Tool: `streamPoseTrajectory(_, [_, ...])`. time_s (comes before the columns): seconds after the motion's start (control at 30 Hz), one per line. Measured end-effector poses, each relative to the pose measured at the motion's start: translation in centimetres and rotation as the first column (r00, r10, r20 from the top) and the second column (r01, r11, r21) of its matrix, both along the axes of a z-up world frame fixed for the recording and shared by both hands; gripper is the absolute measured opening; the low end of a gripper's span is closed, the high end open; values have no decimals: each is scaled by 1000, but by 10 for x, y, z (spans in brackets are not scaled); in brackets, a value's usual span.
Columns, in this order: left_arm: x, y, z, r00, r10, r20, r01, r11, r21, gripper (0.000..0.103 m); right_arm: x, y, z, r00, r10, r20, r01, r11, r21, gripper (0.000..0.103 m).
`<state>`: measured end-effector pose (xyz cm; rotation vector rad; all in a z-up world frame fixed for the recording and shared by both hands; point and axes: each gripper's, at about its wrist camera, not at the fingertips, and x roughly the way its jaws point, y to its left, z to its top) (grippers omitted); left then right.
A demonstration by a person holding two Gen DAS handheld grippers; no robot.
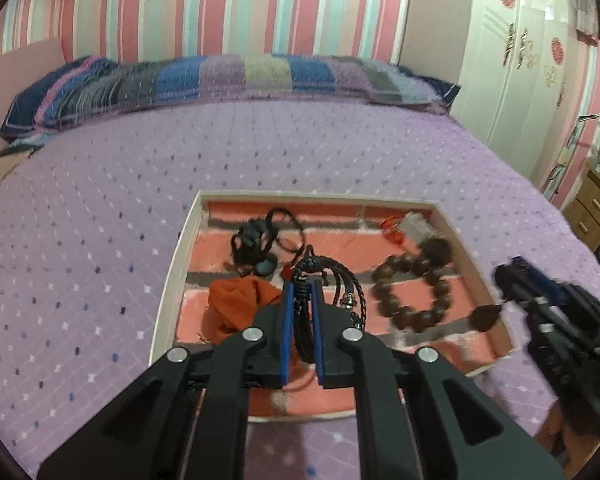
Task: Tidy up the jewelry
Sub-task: 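Carry both black cord bracelets into the brick tray with both tools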
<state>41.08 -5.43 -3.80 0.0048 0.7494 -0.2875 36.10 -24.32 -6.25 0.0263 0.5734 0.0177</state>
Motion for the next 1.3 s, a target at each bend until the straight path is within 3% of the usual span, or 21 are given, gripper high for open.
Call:
streamPoseTrajectory(0.13, [19,12,-28,998,38,-46,-38,999,11,9,11,-6,-16,999,-17,-45,17,1000,-4,25])
streamPoseTrajectory(0.3, [33,25,-41,995,97,-34,-94,992,79,9,24,-7,-27,998,-27,-65,26,999,-20,25])
streamPoseTrajectory(0.73, [42,30,-57,993,116,-33,-111,985,135,10,43,-12,-47,990,-50,-130,49,999,-15,25])
streamPoseTrajectory(1.13, [41,29,-57,994,106,-25,-102,987,127,10,47,-14,-50,988,-54,-144,53,999,-10,27])
streamPoseTrajectory(1.3, [38,30,-55,995,100,-18,-98,989,113,11,45,-14,-48,990,-52,-128,52,999,-8,45])
